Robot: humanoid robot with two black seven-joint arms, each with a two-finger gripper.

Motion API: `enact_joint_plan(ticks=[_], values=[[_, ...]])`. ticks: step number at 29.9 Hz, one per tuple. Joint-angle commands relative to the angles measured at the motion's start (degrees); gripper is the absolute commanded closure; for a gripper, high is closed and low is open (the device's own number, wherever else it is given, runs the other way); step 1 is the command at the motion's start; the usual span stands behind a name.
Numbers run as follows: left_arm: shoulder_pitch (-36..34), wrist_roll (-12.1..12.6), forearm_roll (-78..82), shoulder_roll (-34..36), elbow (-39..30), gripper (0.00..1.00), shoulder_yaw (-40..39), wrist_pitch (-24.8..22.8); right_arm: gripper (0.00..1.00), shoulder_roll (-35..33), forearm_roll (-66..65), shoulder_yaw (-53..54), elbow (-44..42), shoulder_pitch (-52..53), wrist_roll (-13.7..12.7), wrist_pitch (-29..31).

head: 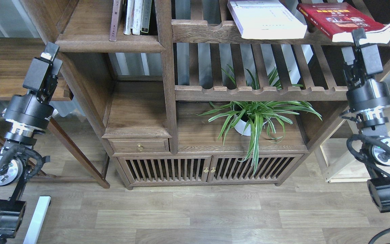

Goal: Organize books on shelf
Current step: 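Raise both grippers, bringing the right gripper up to the red book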

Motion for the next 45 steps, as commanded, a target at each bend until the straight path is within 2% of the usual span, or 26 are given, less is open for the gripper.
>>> enact_joint_plan(ticks=[1, 45], values=[[0.1, 0.0, -0.2, 0.1, -0.3, 0.01, -0.7, 0.0, 0.00, 0.0, -0.1, -0.8, -1.2, 1.0, 0.0, 0.0], [0.8, 0.3, -1.9, 0.3, 0.0, 0.01, -0.1, 0.0, 0.01, 2.2, 0.4, -0.2, -10.8, 8.1, 0.4, 0.0]])
